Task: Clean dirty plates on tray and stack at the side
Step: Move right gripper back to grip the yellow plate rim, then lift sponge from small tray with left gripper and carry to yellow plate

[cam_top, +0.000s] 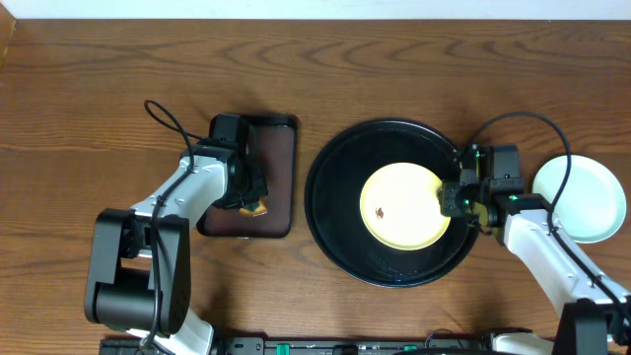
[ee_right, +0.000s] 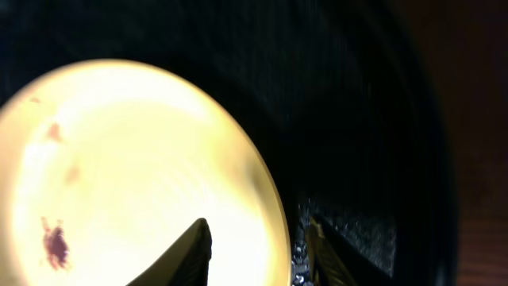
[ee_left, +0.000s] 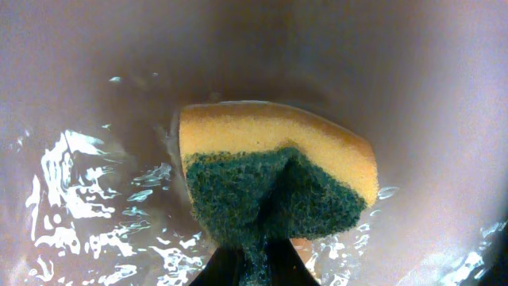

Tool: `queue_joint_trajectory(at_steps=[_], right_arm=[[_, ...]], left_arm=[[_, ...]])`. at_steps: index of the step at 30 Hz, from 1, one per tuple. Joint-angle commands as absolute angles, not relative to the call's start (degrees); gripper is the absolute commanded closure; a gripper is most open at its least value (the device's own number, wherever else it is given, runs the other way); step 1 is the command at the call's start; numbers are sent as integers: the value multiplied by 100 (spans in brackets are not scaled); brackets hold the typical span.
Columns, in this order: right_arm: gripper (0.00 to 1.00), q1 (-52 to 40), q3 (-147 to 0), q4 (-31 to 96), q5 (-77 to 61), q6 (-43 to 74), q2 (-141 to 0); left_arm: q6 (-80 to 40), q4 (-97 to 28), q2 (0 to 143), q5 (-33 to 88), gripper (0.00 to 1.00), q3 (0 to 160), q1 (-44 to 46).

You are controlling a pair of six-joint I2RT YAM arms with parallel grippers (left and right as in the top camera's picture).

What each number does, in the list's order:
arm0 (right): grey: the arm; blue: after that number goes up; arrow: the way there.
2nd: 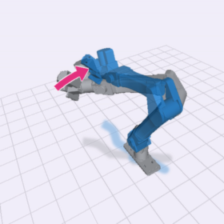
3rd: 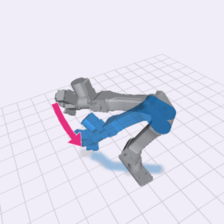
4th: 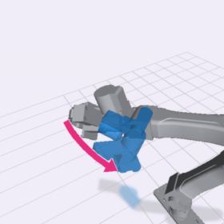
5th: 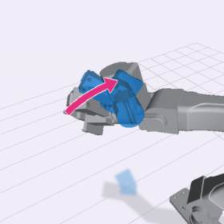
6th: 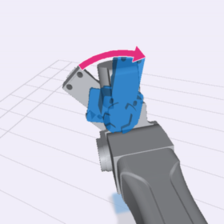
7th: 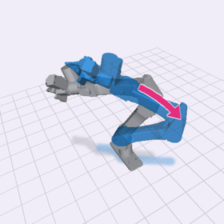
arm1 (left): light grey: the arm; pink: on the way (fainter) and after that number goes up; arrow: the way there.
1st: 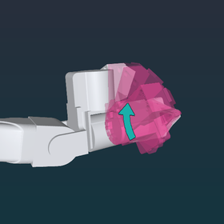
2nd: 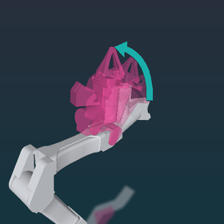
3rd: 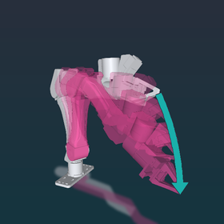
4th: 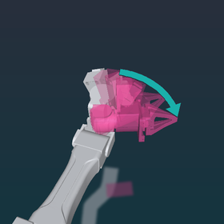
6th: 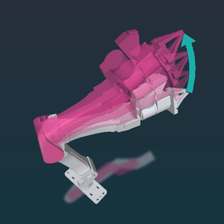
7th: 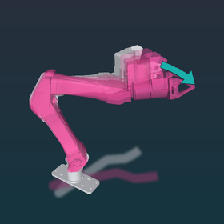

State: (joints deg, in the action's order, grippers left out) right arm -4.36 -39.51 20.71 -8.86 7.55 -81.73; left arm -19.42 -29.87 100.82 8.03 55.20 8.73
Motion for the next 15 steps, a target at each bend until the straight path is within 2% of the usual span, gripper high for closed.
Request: queue_joint_trajectory(at_steps=[1, 2, 4, 5, 7, 10, 11, 12, 15], right_arm=[[54, -456, -4066, 2086, -941, 650, -8189], [52, -456, -4064, 2049, -847, 613, -8272], [52, -454, -4064, 1929, -735, 607, -8442], [52, -454, -4064, 1824, -735, 607, -8584], [53, -454, -4064, 1653, -735, 607, -8838], [61, -456, -4064, 1584, -823, 611, -9089], [66, -456, -4064, 1584, -886, 611, -9148], [76, -456, -4064, 1584, -893, 615, -9207], [89, -456, -4064, 1586, -886, 681, -9295]], left_arm=[[-1863, -3138, 10401, 862, 92, 5422, 880], [-1863, -3382, 10372, 864, 83, 5575, 880], [-1863, -3710, 10313, 891, 73, 5791, 880], [-1861, -3970, 10237, 952, 64, 5975, 880], [-1861, -4338, 10097, 1087, 61, 6259, 880], [-1861, -4517, 9955, 1157, 53, 6340, 880], [-1863, -4600, 9955, 1160, 53, 6340, 880], [-1863, -4668, 9959, 1157, 52, 6318, 880], [-1861, -4619, 9961, 1155, 53, 6171, 882]])
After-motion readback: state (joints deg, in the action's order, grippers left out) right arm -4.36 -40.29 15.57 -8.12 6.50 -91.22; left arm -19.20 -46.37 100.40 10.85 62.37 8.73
